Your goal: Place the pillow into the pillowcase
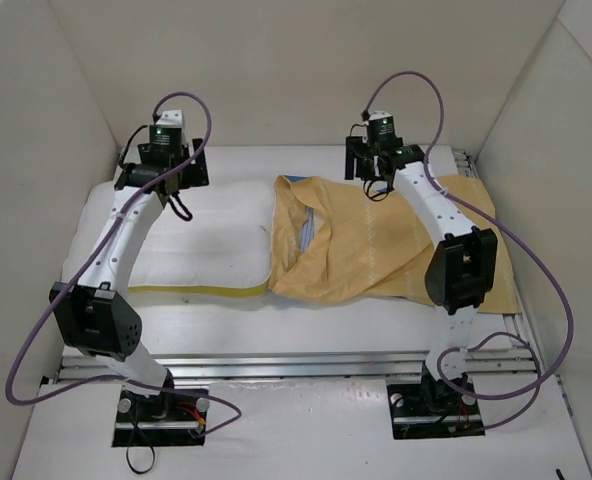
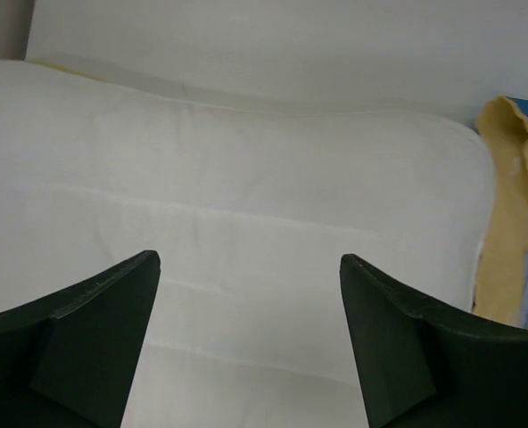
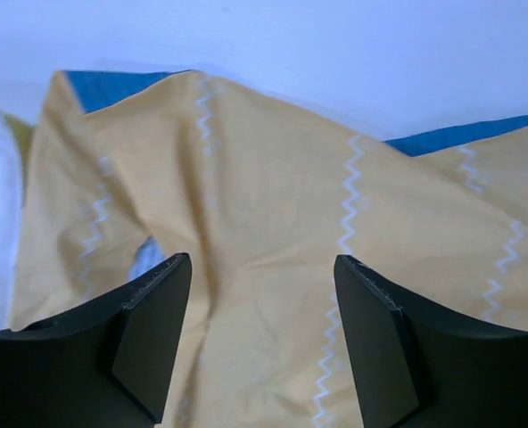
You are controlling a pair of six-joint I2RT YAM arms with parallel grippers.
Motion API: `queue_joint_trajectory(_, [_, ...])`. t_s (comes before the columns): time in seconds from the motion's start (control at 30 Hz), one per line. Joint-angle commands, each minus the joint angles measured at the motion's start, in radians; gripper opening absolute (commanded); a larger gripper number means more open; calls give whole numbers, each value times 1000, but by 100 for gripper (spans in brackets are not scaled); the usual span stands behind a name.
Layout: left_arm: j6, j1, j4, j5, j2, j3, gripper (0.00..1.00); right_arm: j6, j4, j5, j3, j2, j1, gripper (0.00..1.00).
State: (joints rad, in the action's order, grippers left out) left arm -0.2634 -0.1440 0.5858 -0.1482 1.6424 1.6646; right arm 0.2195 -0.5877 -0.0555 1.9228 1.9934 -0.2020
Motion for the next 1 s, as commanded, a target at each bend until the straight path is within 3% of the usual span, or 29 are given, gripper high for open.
queue_joint_trajectory(0.0, [27,-61,-20,39,-9,11,78,50,22,46,-51,-34,-52,62])
queue_joint_trajectory(0.13, [19,-158,-67,84,36,-40,78,95,113,36,-229,-71,-152,64])
queue_joint_trajectory(0.27, [18,-213,-34,52,117,4,78,132,166,32,-315,-77,-158,64])
queue_joint_trajectory(0.47, [24,-278,-34,29,191,50,78,139,230,78,-335,-55,-181,62])
queue_joint_trajectory(0.77, [-8,-278,2,7,349,75,75,156,249,33,-282,39,-194,59])
queue_joint_trajectory(0.9, [-13,-278,2,7,392,76,65,159,250,40,-257,79,-191,56])
queue_joint_trajectory(0.97, [-16,-278,3,7,405,81,48,158,252,37,-251,88,-188,55])
